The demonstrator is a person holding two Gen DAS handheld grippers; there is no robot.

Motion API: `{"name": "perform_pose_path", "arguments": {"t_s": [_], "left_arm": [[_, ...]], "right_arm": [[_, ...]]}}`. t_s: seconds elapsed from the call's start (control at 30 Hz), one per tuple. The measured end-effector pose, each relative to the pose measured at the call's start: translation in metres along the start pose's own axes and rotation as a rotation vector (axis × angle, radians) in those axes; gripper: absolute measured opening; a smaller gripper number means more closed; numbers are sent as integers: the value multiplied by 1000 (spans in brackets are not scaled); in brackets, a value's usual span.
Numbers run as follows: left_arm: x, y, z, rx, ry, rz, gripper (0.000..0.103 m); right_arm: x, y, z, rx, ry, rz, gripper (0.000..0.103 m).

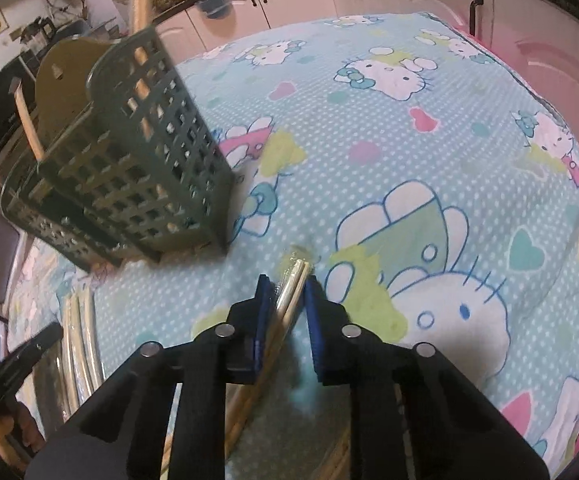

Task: Organize utensils
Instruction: 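Close the left tool on a wrapped chopstick pair while the right tool grasps another pair, then lift the chopsticks with the left tool while the right tool carries its pair above the basket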

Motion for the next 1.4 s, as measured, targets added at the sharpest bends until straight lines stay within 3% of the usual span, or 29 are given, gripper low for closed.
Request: {"name": "perform_pose_path", "arguments": {"t_s": [0.07, 0.33, 0.57, 0.93, 1.4], "left_arm": [[-1, 2, -4, 5, 6, -7, 3], [-2, -1, -26, 47, 28, -7, 3], [6, -12, -52, 113, 46, 5, 2], [40, -28, -95, 212, 76, 68, 1], [88, -45, -129, 297, 132, 145, 1]], "right_arm": [[3, -2, -1, 2, -8, 5, 12], [-7, -4, -35, 92, -75, -32, 10], [-35, 6, -86, 210, -101, -148, 9], [-57, 24, -145, 335, -133, -228, 8], [-65, 32, -183, 430, -143, -253, 8]]}}
Point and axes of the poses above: each gripper's, at about its wrist camera, not at the fingertips, and z roughly the way its jaws point, x to its right, y to its underside, the point moved 6 cm from there along z, roughly the way its jaws point, and after that the axes turned 5 degrees about -x, right-handed, at the moved point
